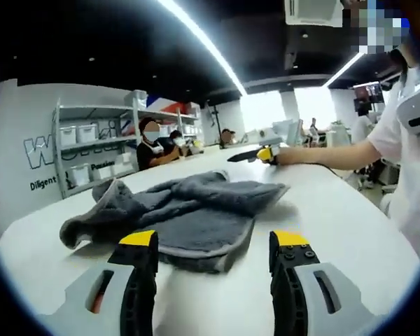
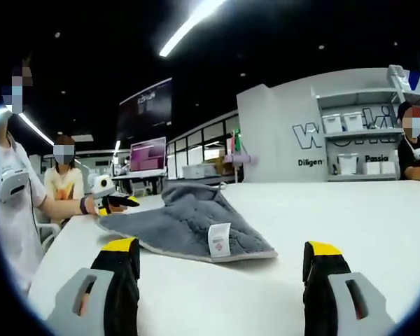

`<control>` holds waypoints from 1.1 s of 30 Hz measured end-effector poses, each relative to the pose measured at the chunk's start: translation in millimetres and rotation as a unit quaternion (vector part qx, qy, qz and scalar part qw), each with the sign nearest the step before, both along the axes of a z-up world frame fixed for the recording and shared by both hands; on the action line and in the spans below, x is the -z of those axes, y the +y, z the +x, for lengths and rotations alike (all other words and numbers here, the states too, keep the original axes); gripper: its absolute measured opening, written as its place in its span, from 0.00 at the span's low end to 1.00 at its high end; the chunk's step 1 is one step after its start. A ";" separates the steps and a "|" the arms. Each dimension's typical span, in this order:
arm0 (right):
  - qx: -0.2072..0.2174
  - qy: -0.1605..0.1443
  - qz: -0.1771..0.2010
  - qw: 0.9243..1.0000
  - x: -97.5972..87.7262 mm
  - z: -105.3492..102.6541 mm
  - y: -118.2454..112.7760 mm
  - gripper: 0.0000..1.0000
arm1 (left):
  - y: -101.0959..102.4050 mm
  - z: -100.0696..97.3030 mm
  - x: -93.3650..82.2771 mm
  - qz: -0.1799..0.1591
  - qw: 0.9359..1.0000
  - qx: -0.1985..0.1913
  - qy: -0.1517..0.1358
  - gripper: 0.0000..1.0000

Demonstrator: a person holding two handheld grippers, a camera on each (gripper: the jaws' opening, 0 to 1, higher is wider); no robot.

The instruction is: Fold the towel on the table until its edges align and the towel forms a compact rectangular stack.

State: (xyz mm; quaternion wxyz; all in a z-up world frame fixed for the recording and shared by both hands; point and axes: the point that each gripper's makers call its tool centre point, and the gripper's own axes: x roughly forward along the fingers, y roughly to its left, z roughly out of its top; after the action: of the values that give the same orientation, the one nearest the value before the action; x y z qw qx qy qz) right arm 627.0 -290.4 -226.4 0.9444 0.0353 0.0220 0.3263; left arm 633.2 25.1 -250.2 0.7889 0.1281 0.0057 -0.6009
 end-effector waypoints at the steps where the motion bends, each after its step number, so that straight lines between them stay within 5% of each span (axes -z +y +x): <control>1: 0.000 0.000 0.000 1.000 0.0 0.0 0.0 0.99 | 1.1 0.8 -0.9 -0.001 1.000 -0.001 -0.003 0.57; 8: 0.000 0.000 0.002 1.000 0.5 -0.9 2.2 0.99 | 3.0 4.7 -3.3 -0.005 1.000 -0.009 -0.019 0.44; 33: 0.001 0.001 -0.001 1.000 1.4 -3.2 2.5 0.98 | 5.4 2.5 3.7 0.020 0.999 -0.002 -0.030 0.37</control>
State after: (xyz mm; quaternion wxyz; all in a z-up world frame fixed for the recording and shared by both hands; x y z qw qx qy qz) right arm 623.8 -287.9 -227.8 0.9445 0.0351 0.0234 0.3257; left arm 635.7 30.5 -253.9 0.7870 0.1622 -0.0057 -0.5953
